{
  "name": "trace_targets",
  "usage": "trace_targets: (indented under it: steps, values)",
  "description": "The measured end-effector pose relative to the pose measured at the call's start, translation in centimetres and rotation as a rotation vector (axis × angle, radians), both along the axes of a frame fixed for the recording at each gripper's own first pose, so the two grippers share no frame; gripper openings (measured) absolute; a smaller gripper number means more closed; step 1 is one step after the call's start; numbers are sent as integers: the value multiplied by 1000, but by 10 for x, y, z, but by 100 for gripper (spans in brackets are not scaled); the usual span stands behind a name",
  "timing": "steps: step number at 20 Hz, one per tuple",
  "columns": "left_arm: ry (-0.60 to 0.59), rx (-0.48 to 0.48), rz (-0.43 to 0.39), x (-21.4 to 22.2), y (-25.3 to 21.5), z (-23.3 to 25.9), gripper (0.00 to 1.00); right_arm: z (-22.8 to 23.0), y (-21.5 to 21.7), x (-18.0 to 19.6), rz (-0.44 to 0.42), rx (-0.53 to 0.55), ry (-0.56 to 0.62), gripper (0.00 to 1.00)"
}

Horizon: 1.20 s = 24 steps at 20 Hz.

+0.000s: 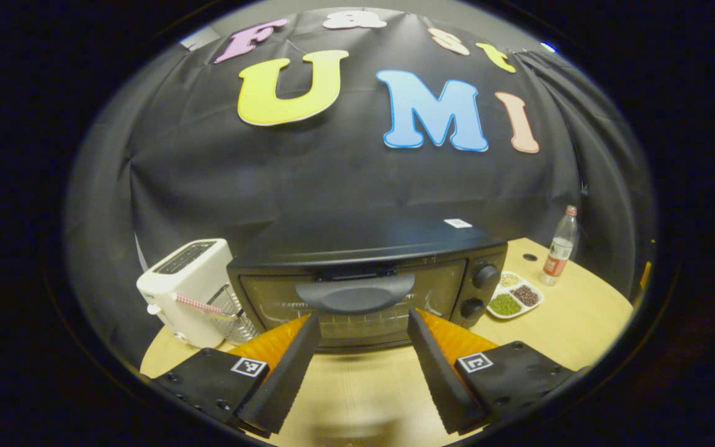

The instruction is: Open the electric oven with the left hand, put the food in, and close the electric oven.

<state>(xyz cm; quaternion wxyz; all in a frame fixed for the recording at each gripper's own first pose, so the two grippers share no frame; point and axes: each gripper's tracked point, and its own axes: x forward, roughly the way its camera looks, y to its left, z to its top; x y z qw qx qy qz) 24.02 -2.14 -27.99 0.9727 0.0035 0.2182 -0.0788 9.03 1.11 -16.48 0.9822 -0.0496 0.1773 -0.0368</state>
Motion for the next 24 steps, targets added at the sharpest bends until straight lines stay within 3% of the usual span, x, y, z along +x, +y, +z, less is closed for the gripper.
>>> trace_targets:
  steps: [3,4,5,6,13,19,24]
  values:
    - [-69,-20,1,-7,-6,33,91,9,0,1,15,22,-11,99]
    - [-95,-25,3,-11,-7,48,100,17,0,2,20,27,-22,99]
    - [-126,-26,11,-16,-8,64,91,25,0,3,30,34,-35,99]
    - [-156,-27,21,-23,-7,81,96,33,0,6,43,42,-49,99]
    - [-282,-71,120,-90,-9,180,97,76,-24,-27,160,129,-102,99]
    - [-326,-27,193,-175,-11,217,100,107,-55,-66,215,173,-163,99]
    - [-334,10,214,-237,-8,231,100,113,-77,-98,203,177,-154,99]
